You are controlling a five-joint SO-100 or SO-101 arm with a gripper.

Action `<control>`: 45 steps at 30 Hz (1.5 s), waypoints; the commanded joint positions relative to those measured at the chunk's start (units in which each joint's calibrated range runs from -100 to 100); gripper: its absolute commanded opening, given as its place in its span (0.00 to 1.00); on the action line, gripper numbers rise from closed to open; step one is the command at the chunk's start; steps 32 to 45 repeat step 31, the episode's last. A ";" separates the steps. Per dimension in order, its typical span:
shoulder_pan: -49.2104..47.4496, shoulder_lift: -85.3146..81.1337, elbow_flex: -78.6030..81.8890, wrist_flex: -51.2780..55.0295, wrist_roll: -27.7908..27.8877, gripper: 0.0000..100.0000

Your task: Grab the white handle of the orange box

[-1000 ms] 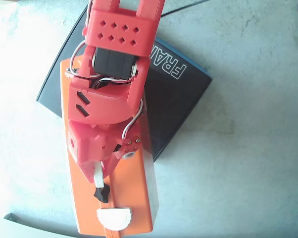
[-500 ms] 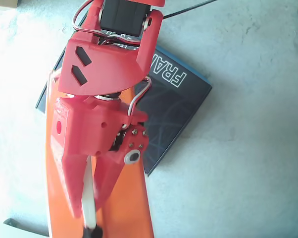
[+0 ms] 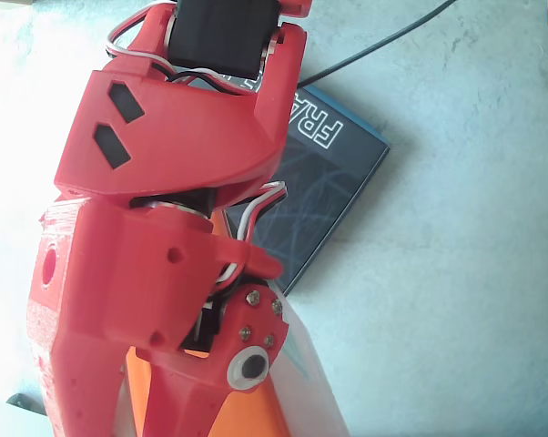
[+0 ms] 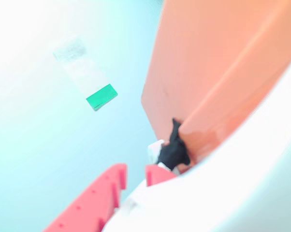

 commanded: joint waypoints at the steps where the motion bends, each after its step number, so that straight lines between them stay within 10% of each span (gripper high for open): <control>1: 0.23 4.47 37.12 5.40 -0.09 0.01; 45: 0.23 4.39 37.03 5.40 0.12 0.01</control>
